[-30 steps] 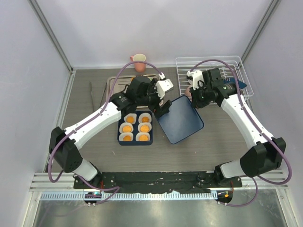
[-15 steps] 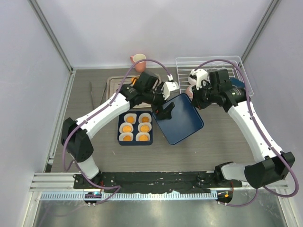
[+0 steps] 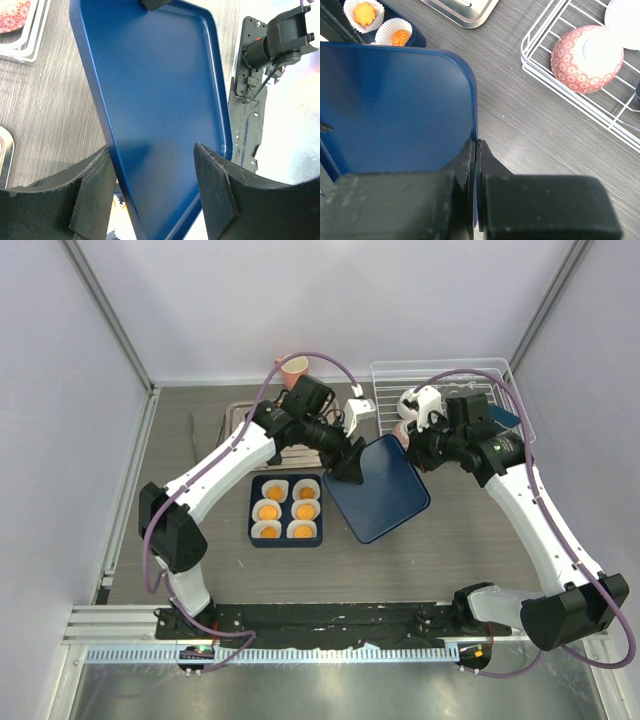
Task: Pack the cookies
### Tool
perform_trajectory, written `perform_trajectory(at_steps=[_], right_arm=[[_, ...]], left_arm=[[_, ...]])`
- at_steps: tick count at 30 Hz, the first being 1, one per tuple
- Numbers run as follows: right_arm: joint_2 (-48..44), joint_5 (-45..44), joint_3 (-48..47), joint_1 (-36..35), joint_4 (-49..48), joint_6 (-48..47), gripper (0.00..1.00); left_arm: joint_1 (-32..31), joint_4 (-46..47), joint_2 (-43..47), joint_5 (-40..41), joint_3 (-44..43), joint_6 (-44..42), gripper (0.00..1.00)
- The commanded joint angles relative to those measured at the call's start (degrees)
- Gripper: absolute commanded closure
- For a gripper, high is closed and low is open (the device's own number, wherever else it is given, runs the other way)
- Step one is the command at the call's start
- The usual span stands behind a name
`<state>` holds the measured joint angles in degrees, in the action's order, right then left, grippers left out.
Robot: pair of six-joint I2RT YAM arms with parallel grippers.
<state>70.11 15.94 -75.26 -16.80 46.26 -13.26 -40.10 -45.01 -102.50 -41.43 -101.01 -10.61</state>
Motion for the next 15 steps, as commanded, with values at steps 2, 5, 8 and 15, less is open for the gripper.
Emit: perform_trajectory(at_steps=[2, 5, 8, 15], right_arm=[[-1.99, -0.21, 0.03, -0.43, -3.98, 0.34, 0.99], [-2.25, -0.13, -0.15, -0.61, -4.25, 0.77, 0.99], [-2.34, -0.04, -0.32, -0.78, -4.34, 1.04, 0.99], [-3.22, -0.12, -0.67, -1.13, -4.69, 1.83, 0.99]], left_arm=[[0.11, -2.44, -0.60, 0.03, -3.66, 1.30, 0.39], [0.11, -2.88, -1.30, 0.82, -4.10, 1.47, 0.43], [0.11, -3.24, -1.74, 1.44, -4.54, 1.56, 0.48], [0.02, -4.46, -3.32, 1.88, -6.83, 2.08, 0.67]])
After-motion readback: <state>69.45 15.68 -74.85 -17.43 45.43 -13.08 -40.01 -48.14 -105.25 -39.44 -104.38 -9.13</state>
